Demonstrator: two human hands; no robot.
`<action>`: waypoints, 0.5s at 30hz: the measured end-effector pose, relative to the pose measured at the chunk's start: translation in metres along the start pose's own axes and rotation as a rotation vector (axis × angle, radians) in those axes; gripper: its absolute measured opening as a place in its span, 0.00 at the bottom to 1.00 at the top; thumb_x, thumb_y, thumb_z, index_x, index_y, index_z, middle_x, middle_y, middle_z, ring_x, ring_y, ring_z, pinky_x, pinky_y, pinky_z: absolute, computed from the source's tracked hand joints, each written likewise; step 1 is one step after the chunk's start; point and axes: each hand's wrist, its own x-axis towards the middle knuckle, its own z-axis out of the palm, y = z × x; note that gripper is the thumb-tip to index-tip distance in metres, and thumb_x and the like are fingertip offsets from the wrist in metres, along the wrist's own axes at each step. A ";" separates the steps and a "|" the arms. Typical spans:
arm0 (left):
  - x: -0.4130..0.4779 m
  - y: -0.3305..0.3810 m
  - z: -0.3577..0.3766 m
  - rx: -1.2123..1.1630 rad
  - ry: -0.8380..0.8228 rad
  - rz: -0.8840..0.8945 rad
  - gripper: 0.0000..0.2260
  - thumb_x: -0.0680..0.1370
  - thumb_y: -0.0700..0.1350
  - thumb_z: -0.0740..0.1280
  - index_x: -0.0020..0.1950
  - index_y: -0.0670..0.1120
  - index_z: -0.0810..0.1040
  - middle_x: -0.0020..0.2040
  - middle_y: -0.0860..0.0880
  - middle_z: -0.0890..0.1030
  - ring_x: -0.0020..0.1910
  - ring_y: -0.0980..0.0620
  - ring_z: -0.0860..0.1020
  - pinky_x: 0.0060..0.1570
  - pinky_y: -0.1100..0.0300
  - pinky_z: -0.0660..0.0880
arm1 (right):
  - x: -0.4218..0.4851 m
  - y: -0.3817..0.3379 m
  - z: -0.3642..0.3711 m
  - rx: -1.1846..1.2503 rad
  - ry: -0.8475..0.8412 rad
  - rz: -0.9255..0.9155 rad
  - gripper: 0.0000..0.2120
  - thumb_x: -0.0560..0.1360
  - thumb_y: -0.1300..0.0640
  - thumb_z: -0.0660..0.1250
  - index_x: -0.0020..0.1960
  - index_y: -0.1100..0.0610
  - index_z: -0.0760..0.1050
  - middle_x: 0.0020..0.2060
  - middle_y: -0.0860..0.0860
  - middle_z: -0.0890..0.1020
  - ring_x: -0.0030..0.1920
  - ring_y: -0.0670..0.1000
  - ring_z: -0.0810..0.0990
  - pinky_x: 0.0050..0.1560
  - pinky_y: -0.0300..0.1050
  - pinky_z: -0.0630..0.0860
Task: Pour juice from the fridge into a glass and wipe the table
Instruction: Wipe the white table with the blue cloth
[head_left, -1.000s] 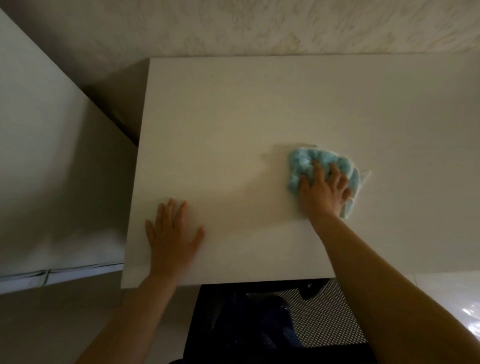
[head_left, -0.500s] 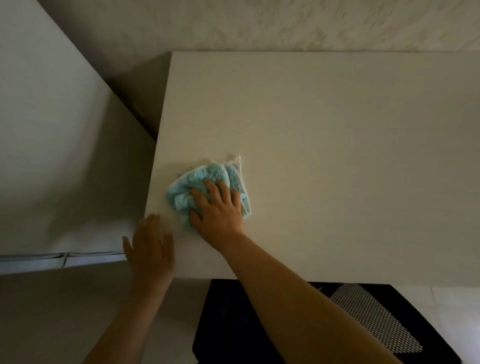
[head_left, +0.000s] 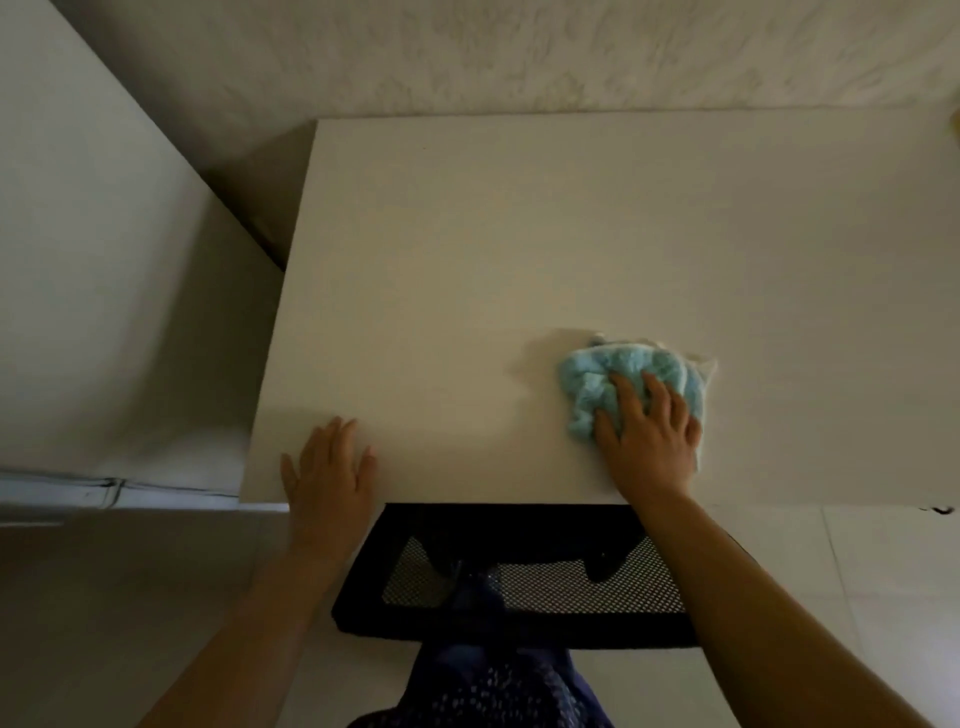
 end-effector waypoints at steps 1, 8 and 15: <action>-0.005 -0.001 -0.001 0.005 -0.017 0.007 0.21 0.82 0.48 0.55 0.74 0.43 0.64 0.75 0.44 0.63 0.75 0.44 0.57 0.73 0.41 0.44 | -0.003 0.009 -0.002 -0.008 0.014 0.039 0.27 0.74 0.38 0.54 0.71 0.44 0.60 0.72 0.54 0.61 0.71 0.58 0.55 0.69 0.58 0.53; -0.022 -0.030 -0.018 0.036 -0.042 -0.004 0.21 0.82 0.50 0.54 0.74 0.45 0.64 0.75 0.45 0.63 0.75 0.46 0.57 0.72 0.41 0.46 | -0.015 -0.032 0.006 0.087 0.063 0.226 0.25 0.75 0.42 0.56 0.69 0.48 0.62 0.70 0.57 0.62 0.68 0.61 0.56 0.66 0.63 0.54; -0.015 -0.064 -0.036 0.102 -0.057 0.095 0.32 0.77 0.60 0.42 0.73 0.44 0.65 0.74 0.46 0.64 0.75 0.47 0.59 0.71 0.41 0.48 | -0.058 -0.158 0.039 0.085 -0.059 0.000 0.26 0.74 0.41 0.56 0.71 0.45 0.61 0.72 0.56 0.61 0.71 0.61 0.54 0.67 0.62 0.52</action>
